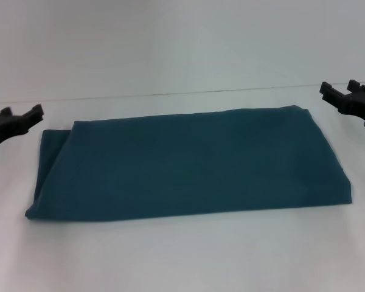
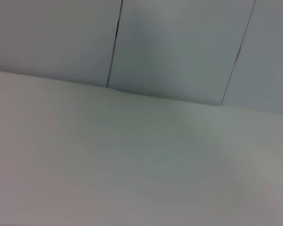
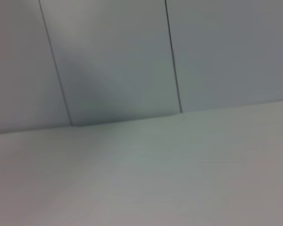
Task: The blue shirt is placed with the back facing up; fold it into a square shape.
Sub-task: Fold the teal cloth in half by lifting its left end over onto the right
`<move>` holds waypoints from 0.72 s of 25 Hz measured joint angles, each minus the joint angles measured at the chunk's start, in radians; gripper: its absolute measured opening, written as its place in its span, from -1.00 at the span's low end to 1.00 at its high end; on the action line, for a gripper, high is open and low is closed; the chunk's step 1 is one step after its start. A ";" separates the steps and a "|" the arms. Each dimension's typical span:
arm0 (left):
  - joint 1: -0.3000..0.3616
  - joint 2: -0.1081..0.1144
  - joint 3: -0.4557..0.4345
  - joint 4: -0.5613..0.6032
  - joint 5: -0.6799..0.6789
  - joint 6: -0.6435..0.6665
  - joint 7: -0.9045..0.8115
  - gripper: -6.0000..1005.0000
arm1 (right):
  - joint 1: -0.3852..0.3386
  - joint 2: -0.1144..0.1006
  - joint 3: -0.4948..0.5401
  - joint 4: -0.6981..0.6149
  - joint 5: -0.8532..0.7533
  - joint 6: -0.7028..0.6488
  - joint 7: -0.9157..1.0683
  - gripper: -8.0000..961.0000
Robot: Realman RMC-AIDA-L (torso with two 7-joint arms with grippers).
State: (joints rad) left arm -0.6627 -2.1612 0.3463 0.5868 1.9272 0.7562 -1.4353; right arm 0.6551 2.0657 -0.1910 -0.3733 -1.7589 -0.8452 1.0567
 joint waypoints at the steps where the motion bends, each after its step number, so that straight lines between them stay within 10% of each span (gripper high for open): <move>1: 0.008 0.000 0.000 0.007 0.000 0.014 -0.011 0.32 | -0.010 -0.004 -0.002 -0.001 -0.001 -0.025 0.017 0.21; 8: 0.146 0.011 0.005 0.121 -0.006 0.364 -0.138 0.64 | -0.125 -0.046 -0.115 -0.056 -0.007 -0.228 0.271 0.78; 18: 0.232 0.007 0.011 0.172 0.061 0.489 -0.193 0.81 | -0.234 -0.151 -0.285 -0.169 -0.086 -0.409 0.722 0.78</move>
State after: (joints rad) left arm -0.4303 -2.1541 0.3577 0.7583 1.9883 1.2454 -1.6285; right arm 0.4215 1.9145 -0.4763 -0.5419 -1.8448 -1.2541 1.7790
